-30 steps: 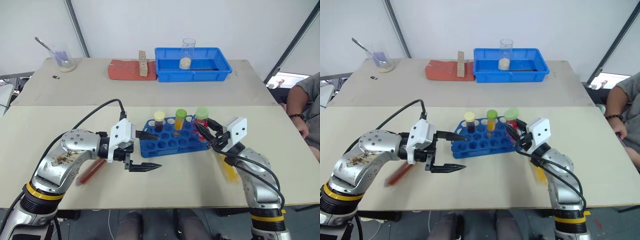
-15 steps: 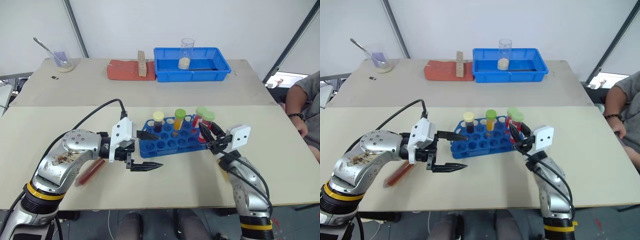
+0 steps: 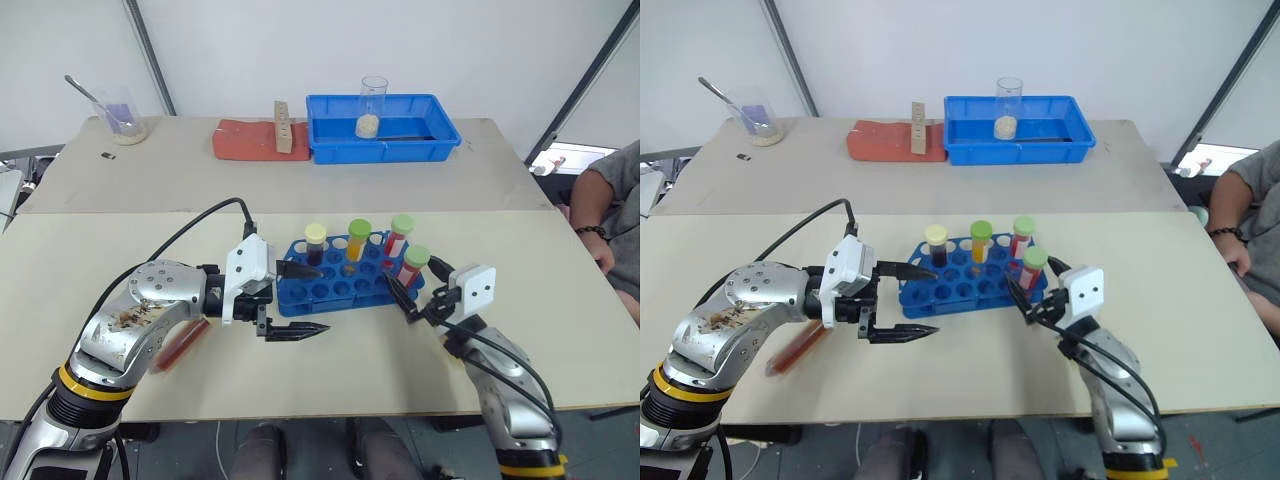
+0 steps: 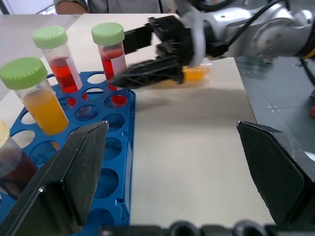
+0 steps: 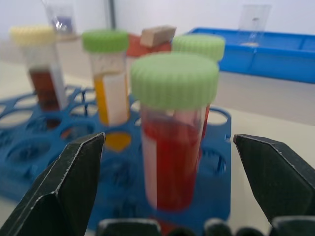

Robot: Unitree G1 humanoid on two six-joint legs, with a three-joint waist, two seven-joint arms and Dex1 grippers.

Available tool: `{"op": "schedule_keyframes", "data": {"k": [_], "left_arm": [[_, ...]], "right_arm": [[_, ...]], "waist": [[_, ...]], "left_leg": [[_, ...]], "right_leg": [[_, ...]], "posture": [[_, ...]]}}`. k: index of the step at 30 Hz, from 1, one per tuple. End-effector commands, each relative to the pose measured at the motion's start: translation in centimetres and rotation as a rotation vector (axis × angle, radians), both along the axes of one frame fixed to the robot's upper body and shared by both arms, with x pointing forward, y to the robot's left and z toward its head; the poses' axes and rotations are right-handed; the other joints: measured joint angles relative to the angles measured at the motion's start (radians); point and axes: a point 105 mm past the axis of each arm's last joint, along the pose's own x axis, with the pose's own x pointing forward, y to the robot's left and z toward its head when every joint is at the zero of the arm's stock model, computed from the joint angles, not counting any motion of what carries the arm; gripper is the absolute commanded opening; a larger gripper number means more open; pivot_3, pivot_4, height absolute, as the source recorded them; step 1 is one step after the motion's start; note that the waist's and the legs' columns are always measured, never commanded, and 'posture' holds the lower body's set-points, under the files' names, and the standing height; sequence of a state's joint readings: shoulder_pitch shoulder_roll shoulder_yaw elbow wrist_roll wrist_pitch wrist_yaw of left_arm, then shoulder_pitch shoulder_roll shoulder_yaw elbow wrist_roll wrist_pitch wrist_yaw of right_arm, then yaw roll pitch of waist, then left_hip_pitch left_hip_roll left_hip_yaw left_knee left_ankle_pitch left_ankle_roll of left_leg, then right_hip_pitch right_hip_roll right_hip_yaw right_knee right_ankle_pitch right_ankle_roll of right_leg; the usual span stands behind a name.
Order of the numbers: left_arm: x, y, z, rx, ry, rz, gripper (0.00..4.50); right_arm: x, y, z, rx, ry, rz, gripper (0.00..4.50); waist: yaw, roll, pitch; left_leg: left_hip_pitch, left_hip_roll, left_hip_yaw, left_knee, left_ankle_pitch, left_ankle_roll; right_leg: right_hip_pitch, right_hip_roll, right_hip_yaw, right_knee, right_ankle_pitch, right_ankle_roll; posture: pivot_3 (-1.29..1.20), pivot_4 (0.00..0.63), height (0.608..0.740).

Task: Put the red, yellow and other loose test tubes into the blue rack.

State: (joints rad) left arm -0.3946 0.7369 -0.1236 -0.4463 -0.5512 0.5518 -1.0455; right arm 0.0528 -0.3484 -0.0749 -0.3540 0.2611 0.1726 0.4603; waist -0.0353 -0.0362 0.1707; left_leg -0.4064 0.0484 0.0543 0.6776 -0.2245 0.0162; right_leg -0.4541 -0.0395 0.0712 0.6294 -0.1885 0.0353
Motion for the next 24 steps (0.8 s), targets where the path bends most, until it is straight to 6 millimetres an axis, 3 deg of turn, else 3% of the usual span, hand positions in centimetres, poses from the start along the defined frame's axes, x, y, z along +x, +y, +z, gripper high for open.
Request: {"op": "schedule_keyframes", "data": {"k": [1, 7, 12, 24], "left_arm": [[-0.4, -0.1, 0.5, 0.002, -0.042, -0.008, 4.50], [-1.1, 0.3, 0.2, 0.030, -0.046, -0.037, 4.50], [-1.8, 0.1, -0.2, 0.095, -0.099, -0.097, 4.50], [-2.9, -1.5, -0.4, 0.085, -0.103, -0.191, 4.50]], "right_arm": [[-2.3, -1.1, 2.8, -0.072, -0.044, 0.041, 4.47], [-4.0, -3.8, 3.9, -0.215, 0.132, -0.017, 4.47], [-4.8, -5.4, 2.5, -0.421, 0.462, -0.072, 4.47], [-0.7, -6.8, 1.9, -0.360, 0.874, -0.155, 4.47]], "waist": [[0.000, 0.000, 0.000], [-0.004, -0.001, 0.000], [-0.002, -0.001, 0.000], [0.001, -0.003, 0.000]], "left_leg": [[0.000, 0.000, 0.000, 0.000, 0.000, 0.000], [0.002, 0.000, 0.000, 0.000, 0.000, 0.000], [0.002, 0.000, 0.000, 0.001, 0.000, 0.000], [-0.002, -0.001, -0.002, 0.000, 0.000, 0.000]], "right_leg": [[0.000, 0.000, 0.000, 0.000, 0.000, 0.000], [0.001, 0.000, 0.000, 0.000, -0.003, -0.004], [0.001, 0.000, 0.001, 0.000, -0.003, -0.005], [0.001, 0.000, 0.000, -0.004, -0.003, -0.004]], "posture": [[0.00, 0.150, 0.740], [0.00, 0.150, 0.740], [0.00, 0.150, 0.740], [0.00, 0.150, 0.740]]}}
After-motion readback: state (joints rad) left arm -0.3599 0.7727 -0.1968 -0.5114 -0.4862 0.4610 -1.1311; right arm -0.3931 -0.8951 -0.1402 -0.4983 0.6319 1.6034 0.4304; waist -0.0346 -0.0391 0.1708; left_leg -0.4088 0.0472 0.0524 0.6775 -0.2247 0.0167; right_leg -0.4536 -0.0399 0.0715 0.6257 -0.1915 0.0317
